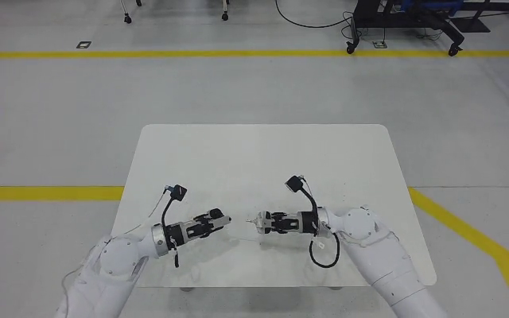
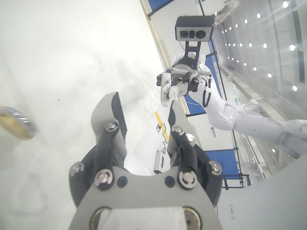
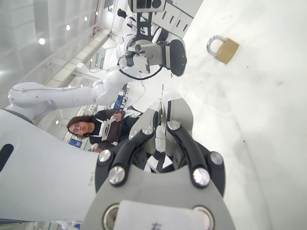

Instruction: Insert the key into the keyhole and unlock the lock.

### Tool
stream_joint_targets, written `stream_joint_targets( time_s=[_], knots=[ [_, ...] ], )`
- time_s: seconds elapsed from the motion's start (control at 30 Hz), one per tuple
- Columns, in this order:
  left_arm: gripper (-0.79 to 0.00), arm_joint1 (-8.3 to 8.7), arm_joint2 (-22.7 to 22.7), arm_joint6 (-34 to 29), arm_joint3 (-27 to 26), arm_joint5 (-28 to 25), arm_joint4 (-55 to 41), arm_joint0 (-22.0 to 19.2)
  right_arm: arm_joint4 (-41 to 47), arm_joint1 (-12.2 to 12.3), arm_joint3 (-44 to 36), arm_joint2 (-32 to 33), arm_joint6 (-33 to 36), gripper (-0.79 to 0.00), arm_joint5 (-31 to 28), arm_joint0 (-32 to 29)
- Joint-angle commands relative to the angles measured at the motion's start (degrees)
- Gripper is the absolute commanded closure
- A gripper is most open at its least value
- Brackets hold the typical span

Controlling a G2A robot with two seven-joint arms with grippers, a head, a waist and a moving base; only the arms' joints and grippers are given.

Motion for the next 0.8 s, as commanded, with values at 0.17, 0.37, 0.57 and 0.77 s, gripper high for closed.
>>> stream_joint_targets(
  time_s=[0.17,0.37,0.57,0.77],
  knots=[
    [-0.785,2.47,-11.8,-2.7,-5.6,3.6,5.4,6.4,4.9,1.6,1.7,8.0,-5.3,0.0,-6.6,-2.6],
    [-0.785,3.16,-7.4,-8.2,-14.4,16.6,27.2,5.5,5.0,1.7,1.5,8.8,-6.1,0.0,-6.9,-3.1],
    [-0.785,1.9,3.0,-15.8,-12.2,30.3,32.7,-5.8,5.0,1.7,1.5,8.8,-6.1,0.0,-6.9,-3.1],
    [-0.671,0.28,11.0,-20.3,-6.8,39.6,35.0,-15.5,5.0,1.7,1.5,8.8,-6.1,0.0,-6.9,-3.1]
  ],
)
